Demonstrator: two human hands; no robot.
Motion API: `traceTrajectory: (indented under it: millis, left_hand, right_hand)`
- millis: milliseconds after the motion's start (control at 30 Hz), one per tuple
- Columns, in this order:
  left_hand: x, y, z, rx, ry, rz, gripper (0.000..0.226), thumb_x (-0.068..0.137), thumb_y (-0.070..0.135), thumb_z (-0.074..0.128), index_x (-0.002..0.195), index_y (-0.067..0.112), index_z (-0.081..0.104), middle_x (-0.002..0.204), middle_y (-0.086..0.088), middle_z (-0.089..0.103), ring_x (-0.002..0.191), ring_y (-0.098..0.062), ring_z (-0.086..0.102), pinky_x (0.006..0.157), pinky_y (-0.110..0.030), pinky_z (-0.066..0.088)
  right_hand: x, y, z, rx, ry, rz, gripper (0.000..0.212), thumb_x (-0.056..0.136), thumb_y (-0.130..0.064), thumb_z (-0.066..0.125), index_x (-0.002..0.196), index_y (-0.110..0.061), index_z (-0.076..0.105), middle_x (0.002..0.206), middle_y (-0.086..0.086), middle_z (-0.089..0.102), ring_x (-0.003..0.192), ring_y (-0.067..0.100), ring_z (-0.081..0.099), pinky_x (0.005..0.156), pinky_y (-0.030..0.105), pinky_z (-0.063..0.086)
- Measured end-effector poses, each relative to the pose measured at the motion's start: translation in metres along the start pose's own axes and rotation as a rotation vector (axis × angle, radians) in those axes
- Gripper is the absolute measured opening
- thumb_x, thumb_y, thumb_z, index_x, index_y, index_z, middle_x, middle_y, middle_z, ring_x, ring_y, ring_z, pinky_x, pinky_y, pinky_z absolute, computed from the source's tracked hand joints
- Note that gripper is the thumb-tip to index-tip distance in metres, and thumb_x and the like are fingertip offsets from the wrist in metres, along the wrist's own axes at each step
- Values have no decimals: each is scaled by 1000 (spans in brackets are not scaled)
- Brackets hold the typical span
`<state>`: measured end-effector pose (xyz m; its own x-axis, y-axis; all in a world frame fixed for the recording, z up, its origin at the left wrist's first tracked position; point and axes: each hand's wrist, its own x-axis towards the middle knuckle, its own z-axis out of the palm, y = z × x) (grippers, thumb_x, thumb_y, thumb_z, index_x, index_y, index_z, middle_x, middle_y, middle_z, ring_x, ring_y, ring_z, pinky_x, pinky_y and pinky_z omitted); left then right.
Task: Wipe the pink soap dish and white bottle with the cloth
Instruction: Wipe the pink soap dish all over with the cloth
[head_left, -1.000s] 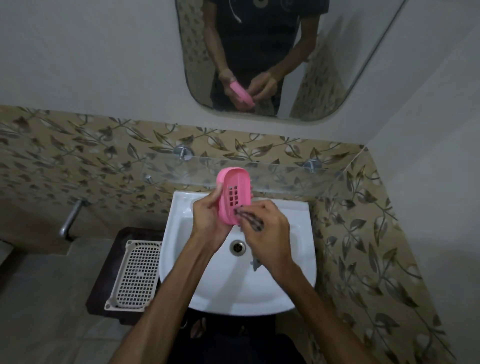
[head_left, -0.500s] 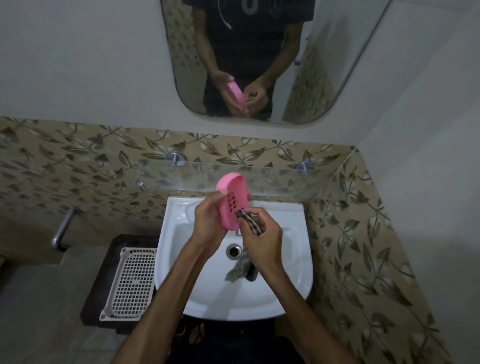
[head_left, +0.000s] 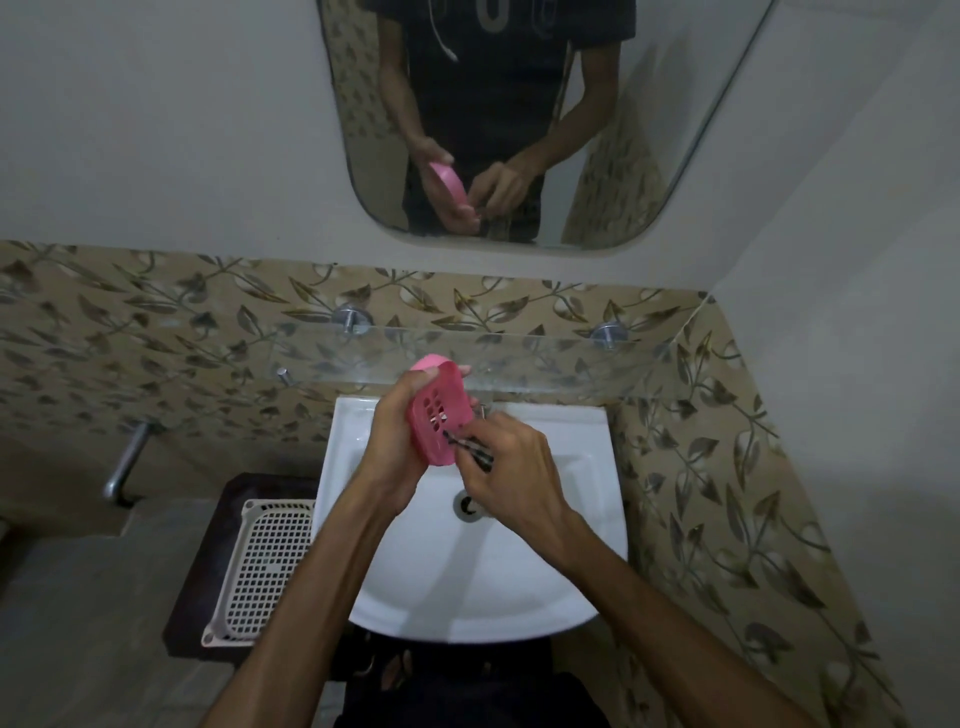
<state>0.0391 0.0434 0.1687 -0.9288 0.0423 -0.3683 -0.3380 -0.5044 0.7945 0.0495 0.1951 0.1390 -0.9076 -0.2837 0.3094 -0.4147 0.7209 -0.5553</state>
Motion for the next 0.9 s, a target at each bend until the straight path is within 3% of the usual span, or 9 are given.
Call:
traceTrajectory:
  millis: [100, 233, 367, 467, 533, 667, 767, 900]
  left_hand:
    - [2, -1, 3, 47, -6, 7, 55, 88, 44, 56, 127, 8, 72, 110, -18, 73, 108, -33, 64, 99, -49, 47]
    - [4, 4, 9, 83, -47, 32, 54, 89, 45, 56, 128, 10, 71, 109, -19, 72, 103, -30, 65, 96, -46, 48]
    - [7, 7, 9, 87, -27, 21, 59, 88, 48, 56, 129, 9, 70, 113, -21, 71, 106, -34, 64, 100, -50, 46]
    - [4, 0, 7, 23, -42, -8, 63, 89, 47, 55, 135, 6, 65, 114, -17, 68, 106, -30, 63, 99, -50, 48]
    - [2, -3, 7, -1, -30, 1, 63, 89, 47, 55, 136, 5, 65, 117, -19, 66, 108, -31, 61, 101, -51, 47]
    - [1, -1, 10, -11, -46, 4, 67, 89, 47, 52, 140, 4, 61, 118, -23, 66, 110, -33, 61, 107, -52, 45]
    - [1, 0, 11, 5, -62, 7, 61, 96, 45, 50, 140, 4, 61, 119, -19, 66, 111, -31, 61, 107, -50, 46]
    - [2, 1, 11, 32, -66, 14, 61, 99, 49, 47, 139, 5, 62, 118, -16, 72, 109, -27, 69, 107, -49, 50]
  right_hand:
    - [4, 4, -3, 26, -67, -18, 13, 86, -14, 71, 98, -11, 78, 82, 9, 73, 72, 26, 66, 68, 40, 56]
    - [10, 9, -6, 67, 124, 26, 20, 84, -11, 78, 104, -14, 78, 95, 2, 79, 82, 20, 71, 74, 33, 58]
    - [2, -4, 0, 144, 94, 20, 22, 82, -13, 80, 103, -19, 75, 91, -2, 78, 77, 14, 70, 71, 27, 57]
    - [15, 5, -11, 213, 199, 123, 16, 85, -14, 82, 101, -18, 81, 92, -6, 80, 80, 7, 71, 73, 27, 58]
    - [16, 6, -15, 238, 154, 175, 16, 89, -21, 79, 105, -21, 81, 96, -9, 80, 85, 4, 71, 78, 27, 59]
    - [7, 0, -15, 181, 54, 101, 32, 91, -9, 70, 118, -23, 79, 109, 0, 77, 99, 15, 69, 88, 29, 58]
    - [10, 0, -17, 90, 67, 70, 34, 89, -6, 69, 120, -18, 74, 108, 1, 73, 96, 16, 67, 83, 25, 53]
    - [12, 2, -18, 42, 112, 67, 24, 90, -12, 73, 114, -15, 71, 103, 0, 76, 89, 16, 69, 77, 30, 56]
